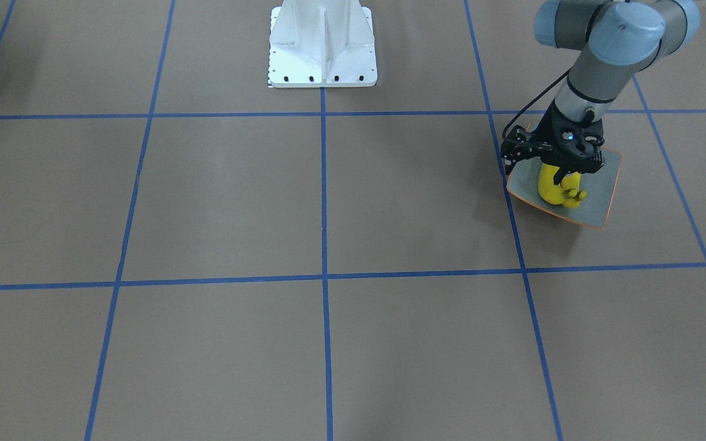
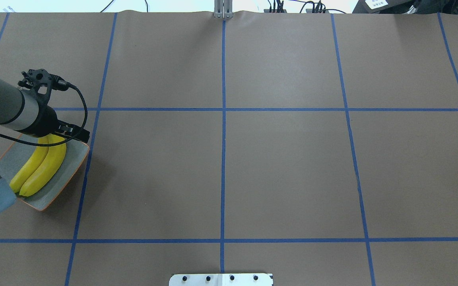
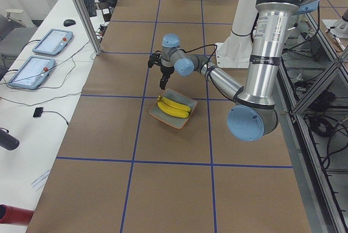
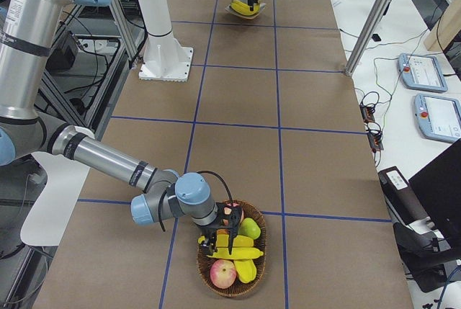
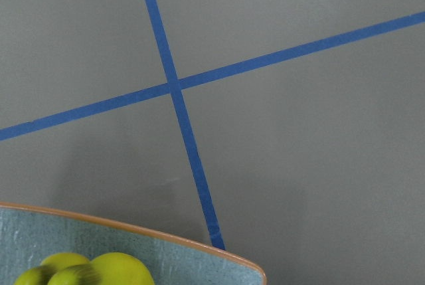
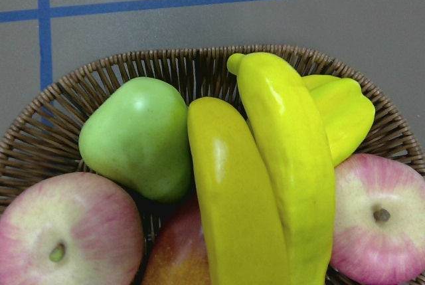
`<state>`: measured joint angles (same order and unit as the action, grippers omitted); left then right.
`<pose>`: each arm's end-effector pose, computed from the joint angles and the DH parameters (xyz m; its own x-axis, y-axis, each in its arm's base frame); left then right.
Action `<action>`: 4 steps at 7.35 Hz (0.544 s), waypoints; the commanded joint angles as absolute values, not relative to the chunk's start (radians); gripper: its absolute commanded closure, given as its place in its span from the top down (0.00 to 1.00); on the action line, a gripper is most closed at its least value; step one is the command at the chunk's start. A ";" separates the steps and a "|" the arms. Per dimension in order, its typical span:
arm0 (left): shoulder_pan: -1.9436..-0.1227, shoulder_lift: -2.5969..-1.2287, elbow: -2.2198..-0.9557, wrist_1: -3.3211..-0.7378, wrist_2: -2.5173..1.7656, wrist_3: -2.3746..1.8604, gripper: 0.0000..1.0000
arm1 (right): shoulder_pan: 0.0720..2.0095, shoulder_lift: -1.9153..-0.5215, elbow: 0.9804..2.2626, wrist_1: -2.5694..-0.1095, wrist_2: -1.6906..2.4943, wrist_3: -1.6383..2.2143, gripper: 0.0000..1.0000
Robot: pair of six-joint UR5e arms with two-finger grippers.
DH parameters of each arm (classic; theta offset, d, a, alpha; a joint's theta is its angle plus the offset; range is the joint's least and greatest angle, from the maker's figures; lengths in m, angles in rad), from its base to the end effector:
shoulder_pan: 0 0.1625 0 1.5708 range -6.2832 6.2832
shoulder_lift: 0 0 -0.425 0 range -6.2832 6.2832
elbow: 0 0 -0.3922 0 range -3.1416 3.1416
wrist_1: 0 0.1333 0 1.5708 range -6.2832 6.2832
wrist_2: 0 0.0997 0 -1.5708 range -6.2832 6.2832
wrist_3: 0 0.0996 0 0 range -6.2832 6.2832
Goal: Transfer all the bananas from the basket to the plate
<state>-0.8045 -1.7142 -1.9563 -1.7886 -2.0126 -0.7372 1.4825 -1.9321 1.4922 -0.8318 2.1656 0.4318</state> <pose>0.3047 -0.4474 0.3836 0.6752 0.2636 -0.6889 -0.0744 0.9535 0.2919 0.0486 -0.3298 0.7765 0.7714 0.1827 0.6096 -0.2627 0.9639 0.0435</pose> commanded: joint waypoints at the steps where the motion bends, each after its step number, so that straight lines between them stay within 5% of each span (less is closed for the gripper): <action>1: -0.805 -1.715 -1.962 -1.790 -2.013 -0.752 0.99 | 1.482 -1.931 1.470 -0.833 2.174 0.434 0.82; 4: -0.805 -1.715 -1.970 -1.790 -2.013 -0.758 0.99 | 1.482 -1.930 1.468 -0.834 2.221 0.439 0.62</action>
